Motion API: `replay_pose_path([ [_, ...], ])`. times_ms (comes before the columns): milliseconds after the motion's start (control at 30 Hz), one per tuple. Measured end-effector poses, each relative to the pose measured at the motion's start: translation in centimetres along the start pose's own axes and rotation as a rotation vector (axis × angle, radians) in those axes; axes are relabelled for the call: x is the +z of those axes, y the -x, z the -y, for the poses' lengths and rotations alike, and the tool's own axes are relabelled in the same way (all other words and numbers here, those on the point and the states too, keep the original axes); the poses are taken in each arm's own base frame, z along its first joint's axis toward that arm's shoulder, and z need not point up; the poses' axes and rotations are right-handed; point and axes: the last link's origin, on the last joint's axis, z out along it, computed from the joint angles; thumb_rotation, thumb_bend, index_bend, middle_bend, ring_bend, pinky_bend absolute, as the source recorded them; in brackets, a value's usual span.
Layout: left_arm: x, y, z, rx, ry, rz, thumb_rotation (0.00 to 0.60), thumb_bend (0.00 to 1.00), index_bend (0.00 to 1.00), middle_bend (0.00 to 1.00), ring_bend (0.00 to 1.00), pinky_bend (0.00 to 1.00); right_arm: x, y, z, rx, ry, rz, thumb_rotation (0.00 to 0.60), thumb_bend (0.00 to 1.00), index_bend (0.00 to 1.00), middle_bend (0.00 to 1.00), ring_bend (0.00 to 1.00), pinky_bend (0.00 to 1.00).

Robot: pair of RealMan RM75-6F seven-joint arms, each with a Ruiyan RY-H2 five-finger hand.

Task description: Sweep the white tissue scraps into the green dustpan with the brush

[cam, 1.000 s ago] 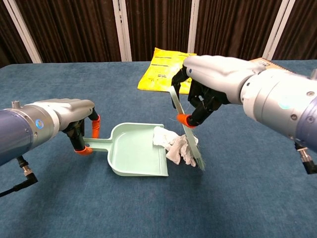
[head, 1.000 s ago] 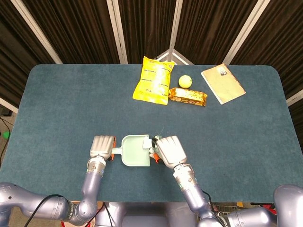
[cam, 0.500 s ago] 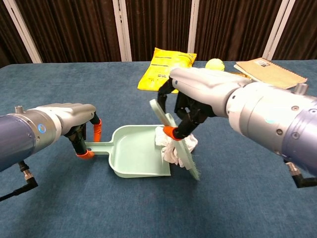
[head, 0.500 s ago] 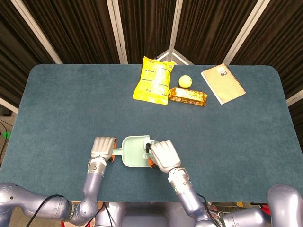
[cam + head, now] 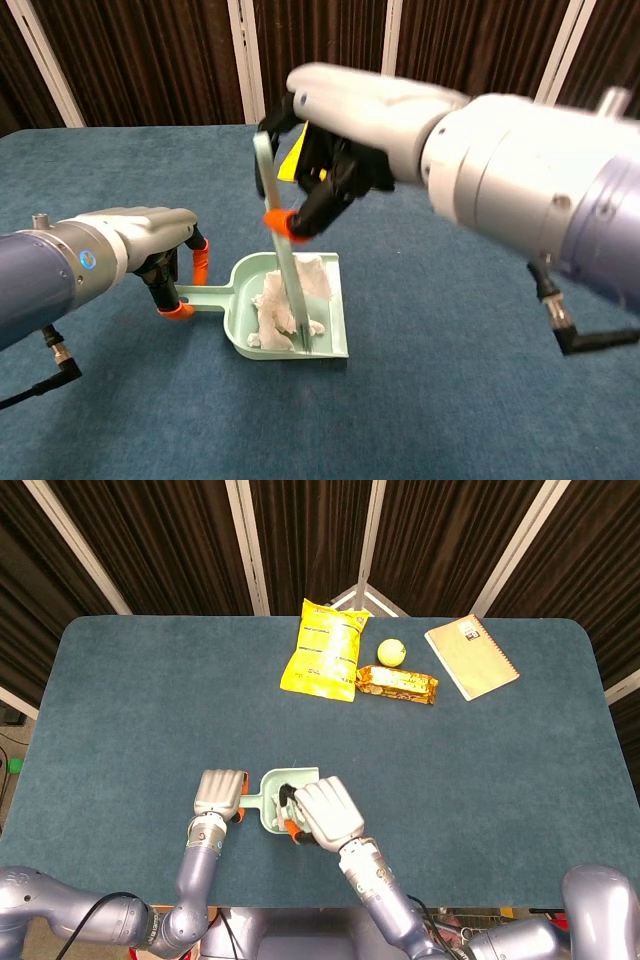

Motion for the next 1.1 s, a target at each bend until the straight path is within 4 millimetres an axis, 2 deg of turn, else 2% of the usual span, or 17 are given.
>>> replay_pose_path([
  [167,0.0,-0.1,0.2,-0.003,-0.001,-0.003,0.6,0.64,0.73,1.0,1.0,1.0,0.7,-2.0,-1.9,-0.051,0.046,-0.071,0.6,0.43,0.75,0.9,0.92,0.88],
  [300,-0.1,-0.1,0.3,-0.003,-0.003,-0.004,0.6,0.64,0.73,1.0,1.0,1.0,1.0,-2.7,-3.2,-0.08,0.081,-0.093,0.6,0.43,0.75,0.9,0.92,0.88],
  [433,-0.1,-0.2,0.5,-0.004,-0.006,-0.006,0.6,0.64,0.73,1.0,1.0,1.0,0.6,-2.2,-4.5,-0.111,0.117,-0.07,0.6,0.44,0.75,0.9,0.92,0.88],
  [600,-0.2,-0.1,0.5,-0.008,-0.007,-0.005,0.6,0.64,0.73,1.0,1.0,1.0,-0.3,-0.2,-5.5,-0.113,0.145,-0.007,0.6,0.44,0.75,0.9,0.92,0.88],
  [733,-0.2,0.0,0.4,-0.002,-0.004,-0.007,0.6,0.64,0.73,1.0,1.0,1.0,-0.8,1.4,-5.3,-0.107,0.137,0.033,0.6,0.44,0.75,0.9,0.92,0.88],
  [867,-0.1,0.1,0.2,-0.006,-0.003,-0.005,0.6,0.64,0.73,1.0,1.0,1.0,-1.2,2.9,-3.9,-0.058,0.115,0.068,0.6,0.43,0.75,0.9,0.92,0.88],
  [1100,-0.1,0.4,0.0,-0.016,0.005,-0.003,0.6,0.64,0.73,1.0,1.0,1.0,-1.5,3.7,-1.4,-0.024,0.057,0.085,0.6,0.44,0.75,0.9,0.92,0.88],
])
